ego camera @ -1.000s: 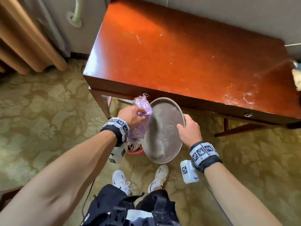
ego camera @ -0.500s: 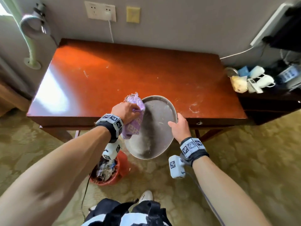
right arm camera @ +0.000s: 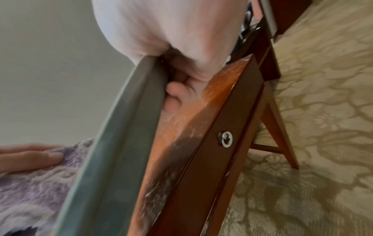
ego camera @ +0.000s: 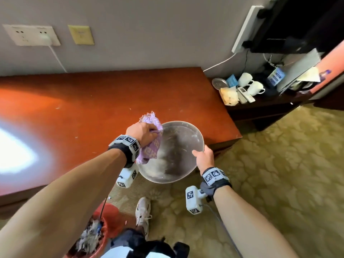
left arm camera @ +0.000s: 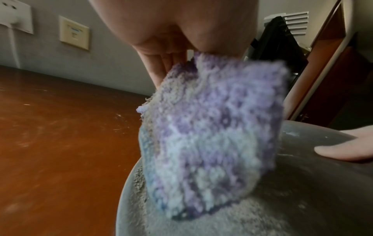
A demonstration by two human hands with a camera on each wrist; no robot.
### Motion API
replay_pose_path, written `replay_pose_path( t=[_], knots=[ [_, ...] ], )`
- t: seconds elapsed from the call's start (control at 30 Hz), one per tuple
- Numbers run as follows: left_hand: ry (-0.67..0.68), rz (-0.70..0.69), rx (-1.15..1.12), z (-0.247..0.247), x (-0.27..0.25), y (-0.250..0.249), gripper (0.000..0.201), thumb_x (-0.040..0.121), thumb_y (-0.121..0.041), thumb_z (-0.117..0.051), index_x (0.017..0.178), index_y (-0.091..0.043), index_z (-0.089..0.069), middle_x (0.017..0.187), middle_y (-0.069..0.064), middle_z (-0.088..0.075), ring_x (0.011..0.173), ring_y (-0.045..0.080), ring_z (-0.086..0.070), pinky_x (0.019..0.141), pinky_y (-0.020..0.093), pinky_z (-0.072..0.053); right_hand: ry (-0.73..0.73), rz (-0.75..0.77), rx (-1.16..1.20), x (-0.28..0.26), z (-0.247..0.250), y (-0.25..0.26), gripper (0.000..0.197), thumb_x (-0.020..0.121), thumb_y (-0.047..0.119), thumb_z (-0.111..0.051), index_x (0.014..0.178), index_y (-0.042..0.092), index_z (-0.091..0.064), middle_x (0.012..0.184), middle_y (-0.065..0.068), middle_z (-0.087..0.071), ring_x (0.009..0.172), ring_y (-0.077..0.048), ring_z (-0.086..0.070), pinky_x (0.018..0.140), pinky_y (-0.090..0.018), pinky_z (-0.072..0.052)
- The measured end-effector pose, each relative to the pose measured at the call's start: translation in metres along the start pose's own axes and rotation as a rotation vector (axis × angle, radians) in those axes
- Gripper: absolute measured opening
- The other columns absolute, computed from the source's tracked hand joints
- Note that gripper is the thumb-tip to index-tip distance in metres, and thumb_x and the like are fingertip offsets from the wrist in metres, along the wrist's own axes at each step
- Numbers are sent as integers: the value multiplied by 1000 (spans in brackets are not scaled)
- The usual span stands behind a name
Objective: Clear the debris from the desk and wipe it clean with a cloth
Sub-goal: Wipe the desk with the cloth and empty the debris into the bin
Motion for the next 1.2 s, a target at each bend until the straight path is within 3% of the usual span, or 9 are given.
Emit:
replay_pose_path(
  t=[0.13,0.3,0.47,0.67,0.87,1.2],
  knots=[
    [42,-49,-4,-6,53,-22,30,98,-41,-50,121,-31,-66,117,1,-68,85,18,-56,66,23,-41,-76,-23,67,37,17,2,24,86,-1,-62,107,10,-67,100,-8,-70,93,-28,-64,89,-36,-52],
    [84,-110,-9,-14,105,-51,28,99,-40,-50,120,-34,-66,114,-1,-69,79,15,-54,60,21,-39,-160,-73,117,80,33,11,26,87,-3,-61,111,6,-66,100,-10,-69,94,-29,-63,92,-38,-51],
    [128,-142,-32,-25,143,-74,29,97,-43,-50,121,-37,-64,112,-1,-70,79,16,-55,66,22,-45,-218,-104,182,108,49,13,28,88,-3,-60,115,5,-65,103,-9,-67,92,-26,-62,87,-33,-49],
    [149,-104,-12,-39,176,-103,26,93,-45,-54,115,-40,-68,108,-1,-70,96,24,-64,73,25,-48,-287,-151,225,139,78,5,28,89,-2,-61,115,6,-64,107,-10,-66,93,-26,-60,86,-32,-49],
    [101,-72,8,-44,204,-140,28,94,-44,-53,119,-39,-66,109,0,-70,98,25,-64,74,27,-49,-277,-167,147,181,113,1,36,90,2,-62,125,1,-60,120,-14,-65,104,-30,-60,92,-32,-47],
    [75,63,39,-58,233,-174,26,96,-44,-50,117,-41,-66,110,-3,-69,95,23,-64,76,30,-54,-157,-220,20,253,155,-4,36,93,9,-61,128,2,-57,126,-17,-62,110,-33,-59,90,-33,-46]
  ],
)
Point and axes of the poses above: each hand's wrist, its own x-axis towards the middle knuckle, its own z-axis out of the back of the hand, y = z × x, the point moved 3 cm from there along x, towards the middle knuckle
